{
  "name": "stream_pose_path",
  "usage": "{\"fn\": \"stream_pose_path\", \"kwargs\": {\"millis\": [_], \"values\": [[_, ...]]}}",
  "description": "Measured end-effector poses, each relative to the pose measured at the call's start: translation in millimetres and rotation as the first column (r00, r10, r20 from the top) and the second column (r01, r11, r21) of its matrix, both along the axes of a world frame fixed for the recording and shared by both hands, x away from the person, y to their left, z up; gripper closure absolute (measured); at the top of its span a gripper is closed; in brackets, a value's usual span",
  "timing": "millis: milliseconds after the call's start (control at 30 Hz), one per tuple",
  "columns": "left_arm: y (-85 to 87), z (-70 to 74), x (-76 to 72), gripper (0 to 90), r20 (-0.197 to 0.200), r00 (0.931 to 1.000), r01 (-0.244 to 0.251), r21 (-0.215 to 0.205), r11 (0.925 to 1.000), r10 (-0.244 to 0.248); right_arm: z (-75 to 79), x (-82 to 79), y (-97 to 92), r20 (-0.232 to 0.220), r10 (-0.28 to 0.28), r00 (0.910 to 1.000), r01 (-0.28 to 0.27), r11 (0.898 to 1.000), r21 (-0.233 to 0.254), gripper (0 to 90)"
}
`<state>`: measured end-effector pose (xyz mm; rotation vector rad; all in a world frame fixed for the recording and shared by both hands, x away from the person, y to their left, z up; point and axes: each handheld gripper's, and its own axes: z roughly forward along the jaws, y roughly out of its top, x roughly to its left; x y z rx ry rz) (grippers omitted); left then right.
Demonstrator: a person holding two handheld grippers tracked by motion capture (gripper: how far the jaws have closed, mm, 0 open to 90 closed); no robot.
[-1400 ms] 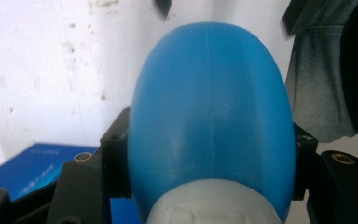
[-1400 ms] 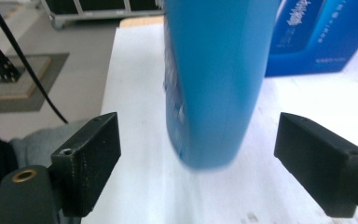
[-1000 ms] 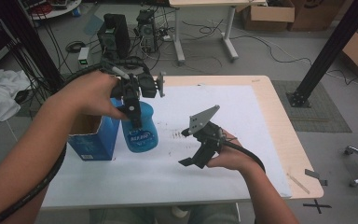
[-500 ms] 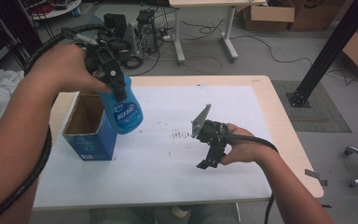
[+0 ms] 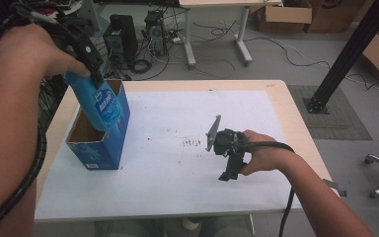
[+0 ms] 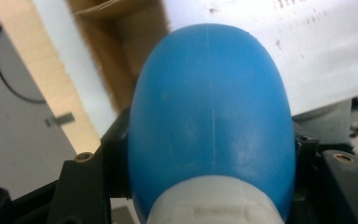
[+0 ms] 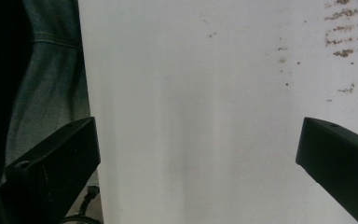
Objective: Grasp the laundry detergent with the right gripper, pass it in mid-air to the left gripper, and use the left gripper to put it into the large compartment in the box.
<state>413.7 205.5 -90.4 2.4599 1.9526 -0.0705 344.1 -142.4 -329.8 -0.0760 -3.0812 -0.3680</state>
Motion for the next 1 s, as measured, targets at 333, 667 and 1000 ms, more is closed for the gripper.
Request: {"fn": "stream_pose_path", "kwargs": {"millis": [333,667,1000], "values": [[14.6,9.3,3.3,38.2,0.012,0.9855,-0.169,0.032,0.9850,0.169,1.7,-2.9,-4.6,0.020,0.004,0.9998,-0.003,1.000,-0.009,0.0],[22.1,-4.9,11.2,38.3,0.034,0.9752,-0.221,0.085,0.9715,0.219,3.2,-5.0,-9.2,0.033,-0.006,0.9994,0.005,1.000,0.009,0.0],[33.1,-46.7,19.3,38.3,0.037,0.9734,-0.229,0.095,0.9689,0.226,1.4,-5.7,-7.6,0.030,-0.004,0.9995,0.004,1.000,-0.004,0.0]]}}
